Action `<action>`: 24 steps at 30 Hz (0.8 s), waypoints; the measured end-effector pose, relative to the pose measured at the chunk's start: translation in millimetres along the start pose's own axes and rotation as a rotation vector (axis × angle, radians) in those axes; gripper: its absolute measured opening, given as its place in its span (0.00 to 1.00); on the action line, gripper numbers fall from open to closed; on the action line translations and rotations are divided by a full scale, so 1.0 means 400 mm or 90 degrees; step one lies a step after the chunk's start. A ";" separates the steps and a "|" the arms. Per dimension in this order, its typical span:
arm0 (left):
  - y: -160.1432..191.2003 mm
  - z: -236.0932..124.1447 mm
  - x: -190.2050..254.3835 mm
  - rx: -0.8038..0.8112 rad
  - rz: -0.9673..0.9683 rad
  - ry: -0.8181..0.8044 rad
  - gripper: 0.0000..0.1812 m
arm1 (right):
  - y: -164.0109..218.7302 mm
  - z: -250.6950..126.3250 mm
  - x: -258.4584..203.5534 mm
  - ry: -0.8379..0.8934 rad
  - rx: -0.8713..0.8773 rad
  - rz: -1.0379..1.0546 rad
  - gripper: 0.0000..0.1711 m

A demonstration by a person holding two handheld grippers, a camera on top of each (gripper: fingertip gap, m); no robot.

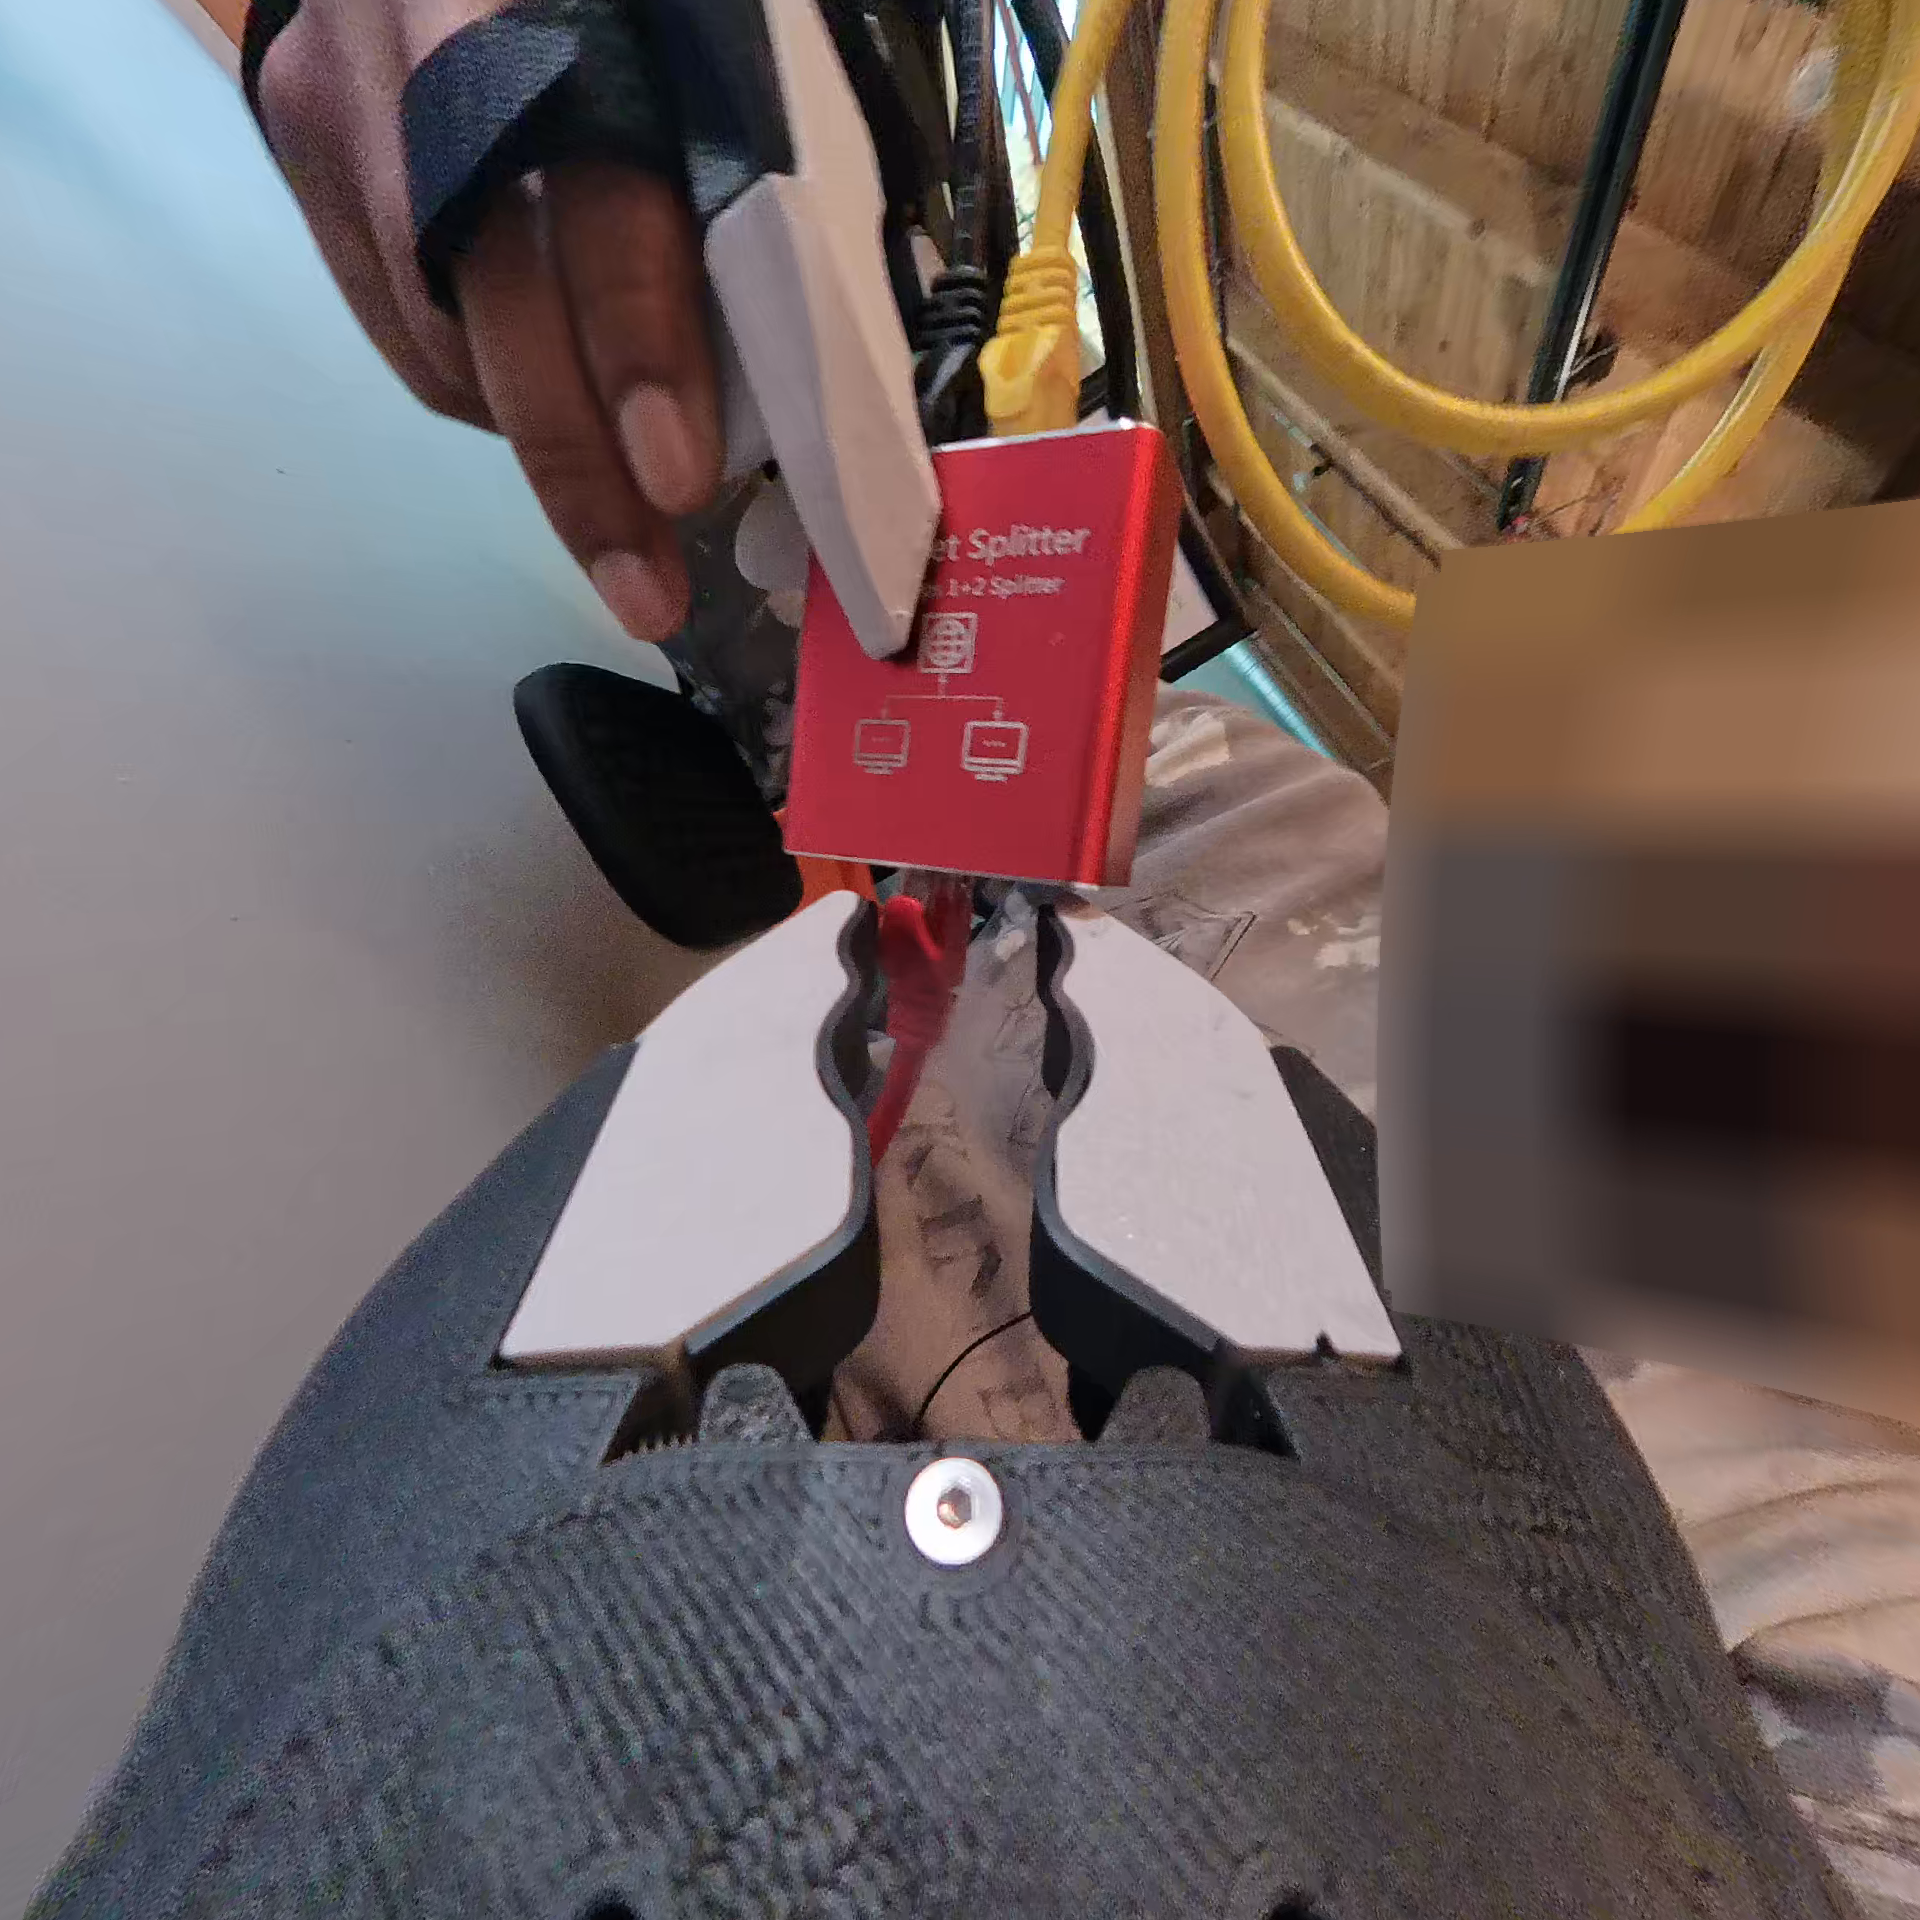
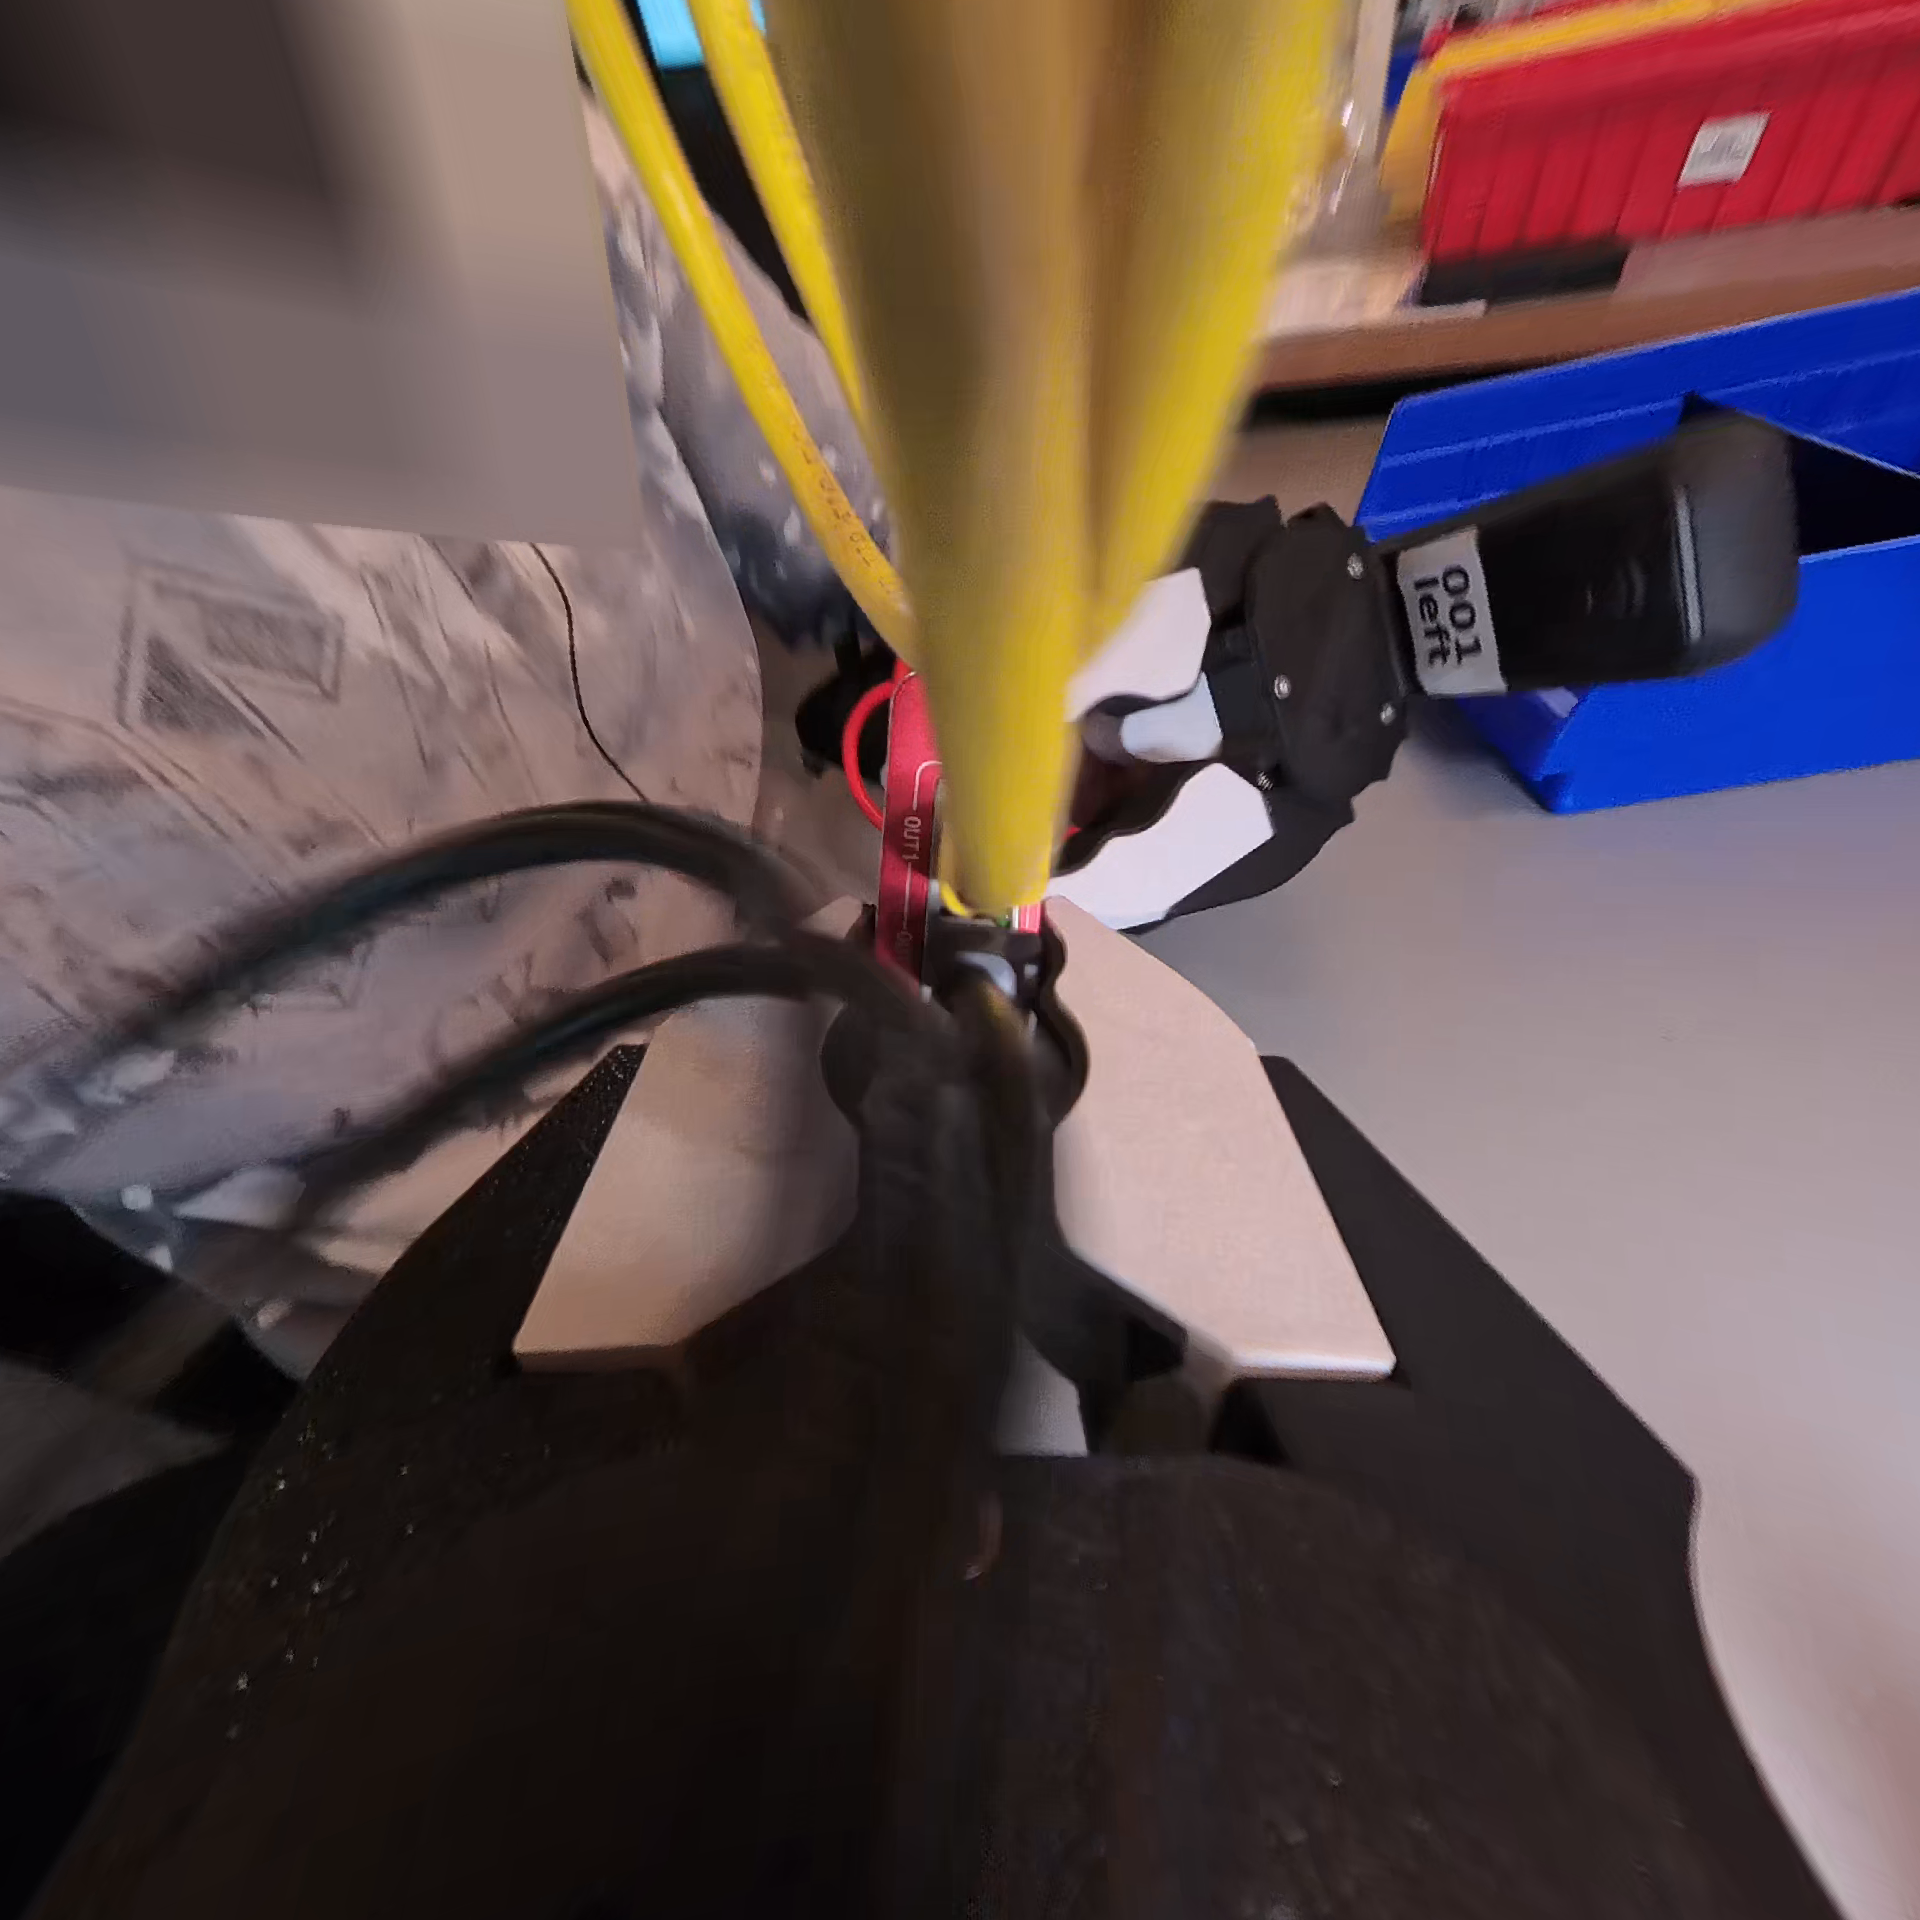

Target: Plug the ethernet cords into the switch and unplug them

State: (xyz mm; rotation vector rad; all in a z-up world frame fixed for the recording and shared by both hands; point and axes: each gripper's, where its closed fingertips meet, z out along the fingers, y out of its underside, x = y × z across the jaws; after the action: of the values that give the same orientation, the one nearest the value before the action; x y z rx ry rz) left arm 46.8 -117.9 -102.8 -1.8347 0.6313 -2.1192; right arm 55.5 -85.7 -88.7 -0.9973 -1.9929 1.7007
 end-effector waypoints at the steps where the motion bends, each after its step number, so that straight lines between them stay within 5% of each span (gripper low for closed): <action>1: 0.007 -0.004 -0.004 -0.010 0.015 -0.016 0.17 | 0.002 0.001 0.002 -0.002 0.018 0.006 0.15; 6: 0.064 -0.015 -0.069 -0.087 0.101 -0.145 0.20 | 0.011 -0.001 0.016 0.009 0.061 0.018 0.15; 8: 0.061 -0.018 -0.081 -0.090 0.144 -0.178 0.07 | 0.010 -0.001 0.021 0.015 0.068 0.020 0.15; 12: 0.048 -0.033 -0.085 -0.109 0.199 -0.241 0.05 | 0.019 -0.006 0.033 0.050 0.035 0.016 0.15; 24: 0.040 -0.032 -0.028 -0.100 0.153 -0.161 0.04 | 0.010 0.002 0.023 0.040 -0.091 0.064 0.15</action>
State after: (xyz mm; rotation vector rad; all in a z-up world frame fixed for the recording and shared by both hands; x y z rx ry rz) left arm 34.7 -124.7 -121.7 -1.9531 0.9224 -1.6942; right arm 49.9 -79.7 -94.5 -1.2032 -2.0802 1.5729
